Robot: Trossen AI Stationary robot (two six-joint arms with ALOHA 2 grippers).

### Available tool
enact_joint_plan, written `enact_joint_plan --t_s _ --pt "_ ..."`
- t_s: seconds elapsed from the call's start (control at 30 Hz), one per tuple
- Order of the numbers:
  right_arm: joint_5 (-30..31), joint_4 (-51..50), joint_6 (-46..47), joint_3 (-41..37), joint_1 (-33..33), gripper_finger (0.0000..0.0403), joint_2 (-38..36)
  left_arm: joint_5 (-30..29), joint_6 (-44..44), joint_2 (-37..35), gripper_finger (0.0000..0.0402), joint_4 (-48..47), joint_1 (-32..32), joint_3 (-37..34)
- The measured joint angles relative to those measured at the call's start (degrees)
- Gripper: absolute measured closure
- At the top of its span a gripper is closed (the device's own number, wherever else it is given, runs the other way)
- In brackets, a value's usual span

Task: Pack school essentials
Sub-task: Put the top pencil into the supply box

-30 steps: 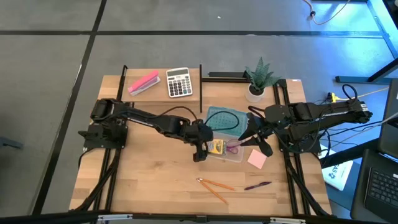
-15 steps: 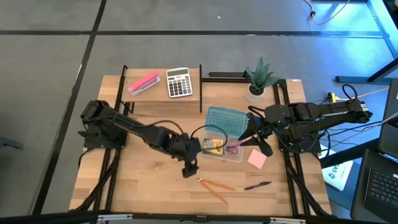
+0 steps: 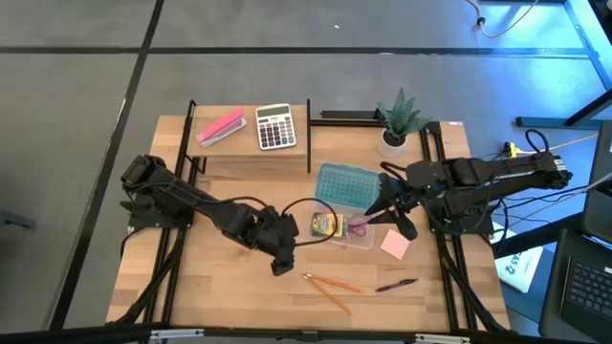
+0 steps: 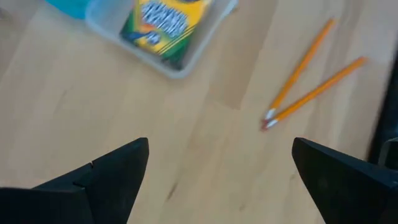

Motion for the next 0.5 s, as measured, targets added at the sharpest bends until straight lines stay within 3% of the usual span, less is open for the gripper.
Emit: enact_joint_plan --t_s 0.3,0.5 --pt "4.33 -0.04 -0.87 0.0 4.54 0.0286 5.97 -0.07 3.81 0.0 0.0012 -5.65 -2.12 0.0" --pt "7.7 3.99 4.19 0.0 9.33 0.03 11.04 -0.06 4.08 -0.04 0.0012 -8.02 -4.09 0.0"
